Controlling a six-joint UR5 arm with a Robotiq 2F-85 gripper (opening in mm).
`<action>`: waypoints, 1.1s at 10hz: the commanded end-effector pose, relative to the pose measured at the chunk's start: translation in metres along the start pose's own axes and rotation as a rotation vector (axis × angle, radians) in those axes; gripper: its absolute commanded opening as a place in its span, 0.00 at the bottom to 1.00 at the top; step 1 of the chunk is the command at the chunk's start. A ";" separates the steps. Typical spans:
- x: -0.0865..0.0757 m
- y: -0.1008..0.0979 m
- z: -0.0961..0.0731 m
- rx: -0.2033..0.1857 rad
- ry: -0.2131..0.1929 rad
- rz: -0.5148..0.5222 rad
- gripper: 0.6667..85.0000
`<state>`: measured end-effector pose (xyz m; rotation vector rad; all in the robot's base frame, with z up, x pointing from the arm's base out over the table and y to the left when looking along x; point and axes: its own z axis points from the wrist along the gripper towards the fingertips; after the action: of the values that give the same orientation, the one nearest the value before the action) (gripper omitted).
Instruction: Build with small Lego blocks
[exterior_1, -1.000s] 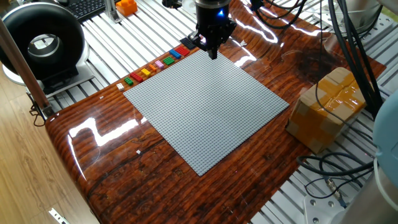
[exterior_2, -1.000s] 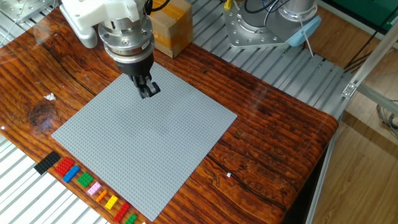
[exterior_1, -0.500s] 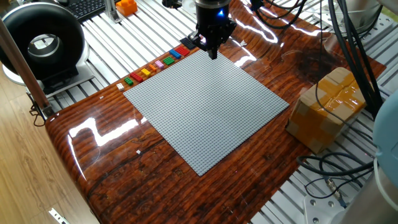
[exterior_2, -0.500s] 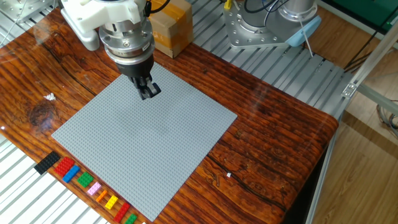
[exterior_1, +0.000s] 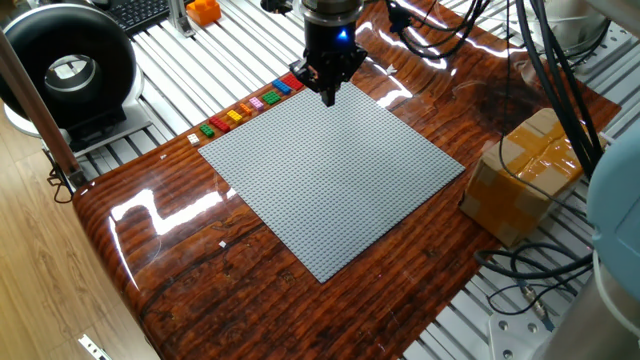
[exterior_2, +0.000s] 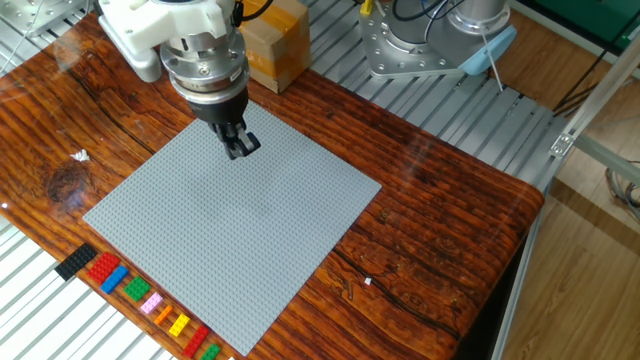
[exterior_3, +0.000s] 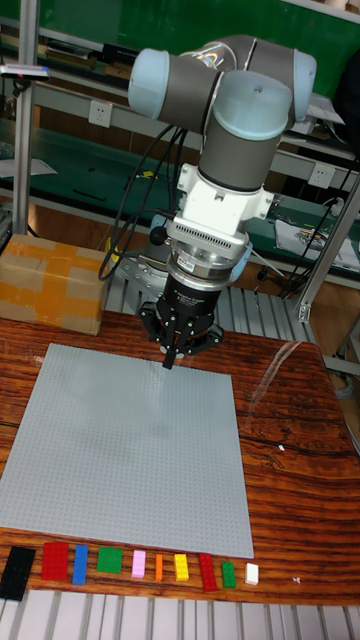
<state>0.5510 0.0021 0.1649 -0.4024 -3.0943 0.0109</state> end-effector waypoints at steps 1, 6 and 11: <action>-0.009 0.005 -0.001 -0.021 -0.033 0.056 0.00; -0.028 0.023 -0.004 -0.094 -0.107 0.038 0.00; -0.012 0.023 -0.002 -0.089 -0.048 -0.096 0.03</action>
<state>0.5727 0.0142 0.1653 -0.3374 -3.1796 -0.0775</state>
